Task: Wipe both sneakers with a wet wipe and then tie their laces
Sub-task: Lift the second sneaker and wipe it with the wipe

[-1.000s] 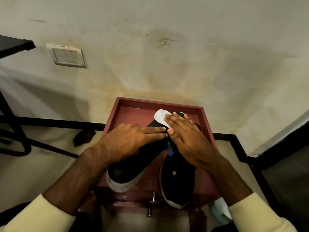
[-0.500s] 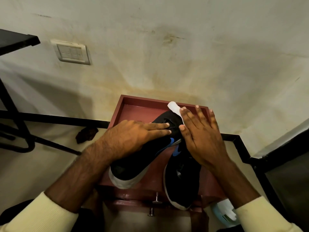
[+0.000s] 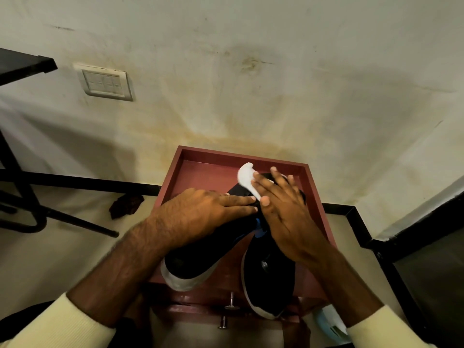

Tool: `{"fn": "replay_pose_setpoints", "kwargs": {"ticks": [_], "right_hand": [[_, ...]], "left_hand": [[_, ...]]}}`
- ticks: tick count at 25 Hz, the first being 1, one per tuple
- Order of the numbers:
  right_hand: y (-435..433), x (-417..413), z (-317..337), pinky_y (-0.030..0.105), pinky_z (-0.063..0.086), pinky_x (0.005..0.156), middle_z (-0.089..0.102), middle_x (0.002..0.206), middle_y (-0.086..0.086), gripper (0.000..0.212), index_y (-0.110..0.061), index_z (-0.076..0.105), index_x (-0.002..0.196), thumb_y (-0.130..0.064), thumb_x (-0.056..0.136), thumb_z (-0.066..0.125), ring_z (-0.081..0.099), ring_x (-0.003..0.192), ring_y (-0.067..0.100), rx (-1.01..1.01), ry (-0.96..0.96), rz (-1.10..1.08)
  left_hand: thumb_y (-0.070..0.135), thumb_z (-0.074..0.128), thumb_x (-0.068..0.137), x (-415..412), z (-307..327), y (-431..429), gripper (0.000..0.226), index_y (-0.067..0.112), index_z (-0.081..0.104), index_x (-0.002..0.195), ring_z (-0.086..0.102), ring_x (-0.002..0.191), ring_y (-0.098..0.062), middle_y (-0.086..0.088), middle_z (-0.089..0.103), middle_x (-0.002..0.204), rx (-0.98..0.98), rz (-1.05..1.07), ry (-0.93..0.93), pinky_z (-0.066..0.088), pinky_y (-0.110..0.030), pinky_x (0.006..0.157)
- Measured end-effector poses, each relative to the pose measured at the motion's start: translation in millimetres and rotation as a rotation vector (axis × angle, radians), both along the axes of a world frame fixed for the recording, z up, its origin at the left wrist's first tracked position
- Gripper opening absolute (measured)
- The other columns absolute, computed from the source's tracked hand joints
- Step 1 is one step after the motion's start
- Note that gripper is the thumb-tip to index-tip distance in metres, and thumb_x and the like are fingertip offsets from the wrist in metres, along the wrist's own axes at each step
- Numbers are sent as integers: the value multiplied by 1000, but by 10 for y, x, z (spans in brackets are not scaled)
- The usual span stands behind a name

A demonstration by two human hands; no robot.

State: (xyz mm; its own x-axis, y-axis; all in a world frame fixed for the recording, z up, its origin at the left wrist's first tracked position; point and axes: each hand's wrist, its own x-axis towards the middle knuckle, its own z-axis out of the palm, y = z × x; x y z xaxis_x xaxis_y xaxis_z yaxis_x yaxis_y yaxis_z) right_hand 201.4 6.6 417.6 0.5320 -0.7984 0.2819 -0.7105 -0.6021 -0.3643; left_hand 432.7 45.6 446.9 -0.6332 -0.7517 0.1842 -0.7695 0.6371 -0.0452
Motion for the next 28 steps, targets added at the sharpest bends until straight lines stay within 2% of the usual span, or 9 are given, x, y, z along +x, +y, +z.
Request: {"fn": "replay_pose_setpoints", "kwargs": {"ticks": [2, 4, 7, 9, 12, 17, 20, 23, 28], "right_hand": [[-14, 25, 17, 41, 0, 133, 38, 167, -15, 70, -27, 45, 157, -56, 109, 4, 9, 161, 0, 73, -78, 95], [-93, -16, 47, 45, 1, 133, 45, 163, -14, 69, -30, 47, 156, -54, 109, 2, 16, 160, 3, -33, 62, 67], [-227, -149, 63, 49, 0, 132, 48, 161, -14, 75, -32, 43, 158, -58, 106, -5, 17, 161, 9, -210, 291, -153], [-287, -234, 70, 50, 3, 132, 47, 161, -15, 74, -34, 41, 159, -59, 106, -5, 15, 162, 11, -220, 286, -246], [-221, -240, 45, 42, 7, 133, 32, 170, -11, 71, -31, 32, 163, -57, 107, -2, 9, 162, 8, -164, 236, -172], [110, 16, -39, 27, 10, 132, 17, 174, -15, 57, -28, 22, 166, -48, 112, 26, 2, 159, -7, 73, -105, -52], [282, 236, -109, 23, 22, 129, 31, 171, -7, 53, -23, 35, 163, -23, 112, 49, 20, 158, -1, 43, -364, -38], [329, 379, -198, 33, 41, 122, 53, 158, 0, 54, -16, 52, 153, 1, 103, 60, 45, 149, 5, -11, -469, 1], [496, 532, -162, 29, 49, 114, 67, 143, -6, 55, -17, 64, 142, 11, 96, 61, 59, 135, 0, 135, -645, 41]], "left_hand": [[20, 69, 92, -5, -34, -18, 76, 41, 34, 157, 68, 118, -20, 20, 41, 159, -20, -4, -23, 62, -36, 63], [22, 77, 86, 12, -54, -22, 80, 40, 39, 155, 72, 111, -20, 18, 47, 156, -32, 6, -25, 62, -34, 57], [26, 69, 93, 40, -36, -27, 80, 46, 26, 158, 61, 130, -18, 26, 27, 164, 23, -4, -45, 63, -39, 76], [28, 63, 98, 51, -12, -15, 81, 50, 14, 158, 52, 139, -16, 30, 13, 165, 84, -2, -40, 61, -41, 88], [24, 64, 97, 100, 4, -31, 80, 49, 19, 158, 62, 128, -18, 28, 18, 165, 66, 15, 37, 61, -41, 84], [11, 64, 89, 201, -56, -82, 70, 34, 43, 153, 76, 100, -21, 12, 43, 160, -18, 74, 152, 63, -38, 68], [1, 57, 84, 204, -78, -108, 77, 33, 42, 153, 69, 119, -23, 11, 45, 159, 31, 142, 292, 62, -43, 85], [8, 51, 86, 182, -43, -123, 66, 27, 50, 149, 60, 133, -21, 6, 55, 152, 32, 261, 537, 53, -42, 105], [8, 56, 92, 187, -57, -208, 59, 28, 54, 147, 66, 122, -31, -4, 68, 137, -8, 565, 649, 52, -39, 103]]}}
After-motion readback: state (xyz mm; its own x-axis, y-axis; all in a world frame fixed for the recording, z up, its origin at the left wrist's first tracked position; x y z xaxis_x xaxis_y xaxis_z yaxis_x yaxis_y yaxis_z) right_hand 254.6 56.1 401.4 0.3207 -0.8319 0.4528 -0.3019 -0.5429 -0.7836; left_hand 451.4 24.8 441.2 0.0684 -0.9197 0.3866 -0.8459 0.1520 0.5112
